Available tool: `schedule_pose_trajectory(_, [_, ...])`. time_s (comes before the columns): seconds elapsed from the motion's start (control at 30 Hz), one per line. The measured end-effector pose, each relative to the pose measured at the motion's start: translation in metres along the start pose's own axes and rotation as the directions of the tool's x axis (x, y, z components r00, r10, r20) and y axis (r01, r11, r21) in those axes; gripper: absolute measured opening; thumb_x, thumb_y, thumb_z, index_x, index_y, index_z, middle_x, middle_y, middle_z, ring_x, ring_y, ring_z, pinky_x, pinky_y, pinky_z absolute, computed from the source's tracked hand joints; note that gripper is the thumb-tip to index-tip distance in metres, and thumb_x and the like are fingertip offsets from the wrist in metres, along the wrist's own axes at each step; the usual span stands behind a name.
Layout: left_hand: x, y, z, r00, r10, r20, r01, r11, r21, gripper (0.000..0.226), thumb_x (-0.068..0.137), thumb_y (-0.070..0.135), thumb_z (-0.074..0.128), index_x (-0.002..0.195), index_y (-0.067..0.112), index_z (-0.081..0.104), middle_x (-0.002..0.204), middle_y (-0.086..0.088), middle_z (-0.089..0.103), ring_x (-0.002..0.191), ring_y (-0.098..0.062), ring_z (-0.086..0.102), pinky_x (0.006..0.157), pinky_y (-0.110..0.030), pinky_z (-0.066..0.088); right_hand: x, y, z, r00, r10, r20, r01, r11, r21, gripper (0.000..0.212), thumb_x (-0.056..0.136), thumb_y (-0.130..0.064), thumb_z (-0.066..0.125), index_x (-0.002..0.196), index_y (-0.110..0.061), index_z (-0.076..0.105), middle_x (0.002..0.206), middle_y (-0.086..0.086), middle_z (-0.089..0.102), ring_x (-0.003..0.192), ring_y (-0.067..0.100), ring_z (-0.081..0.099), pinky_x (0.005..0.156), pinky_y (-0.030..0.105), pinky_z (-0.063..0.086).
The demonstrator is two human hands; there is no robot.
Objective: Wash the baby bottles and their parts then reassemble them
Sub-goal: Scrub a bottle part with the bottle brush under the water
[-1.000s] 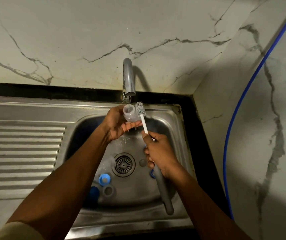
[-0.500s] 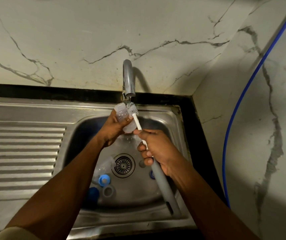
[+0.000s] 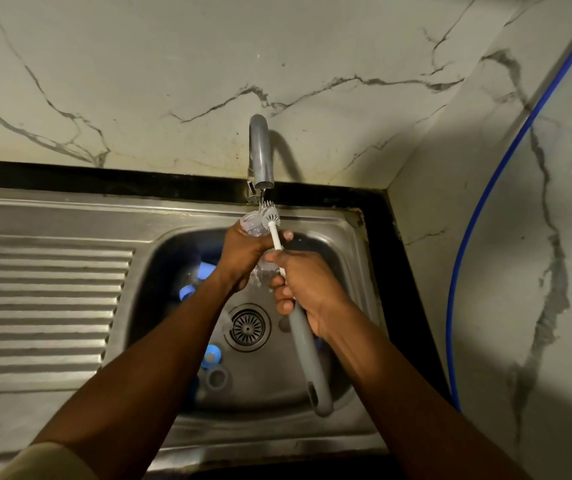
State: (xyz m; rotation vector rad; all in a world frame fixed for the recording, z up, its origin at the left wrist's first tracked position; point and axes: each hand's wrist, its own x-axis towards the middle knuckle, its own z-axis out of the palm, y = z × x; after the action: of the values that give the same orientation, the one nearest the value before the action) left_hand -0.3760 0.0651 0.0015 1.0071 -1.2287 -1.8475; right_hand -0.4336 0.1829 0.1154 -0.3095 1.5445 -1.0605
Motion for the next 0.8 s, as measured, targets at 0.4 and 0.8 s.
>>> schedule_pose_trajectory(0.4, [0.002, 0.003, 0.0, 0.998, -0.011, -0.061, 0.008, 0.999, -0.049, 0.047, 0.077, -0.005, 0.077, 0.118, 0.008, 0.058, 0.097, -0.009, 0.071, 0.09, -0.023, 0.07, 0.076, -0.036, 0.059, 0.002, -0.011, 0.008, 1.0, -0.007, -0.009, 0.008, 0.996, 0.092, 0.014, 0.102, -0.014, 0.047, 0.1, -0.008, 0.06, 0.055, -0.004, 0.041, 0.036, 0.003, 0.034, 0.033, 0.018, 0.03])
schedule_pose_trajectory(0.8, [-0.001, 0.01, 0.008, 0.995, -0.009, -0.099, -0.008, 0.986, -0.168, 0.032, 0.074, -0.01, 0.077, 0.095, 0.006, 0.062, 0.083, -0.013, 0.066, 0.067, -0.017, 0.066, 0.058, -0.027, 0.054, -0.002, -0.004, 0.012, 0.999, -0.022, -0.036, 0.021, 0.999, -0.038, 0.017, 0.102, -0.014, 0.045, 0.101, -0.008, 0.06, 0.056, -0.003, 0.042, 0.037, 0.005, 0.035, 0.034, 0.019, 0.031])
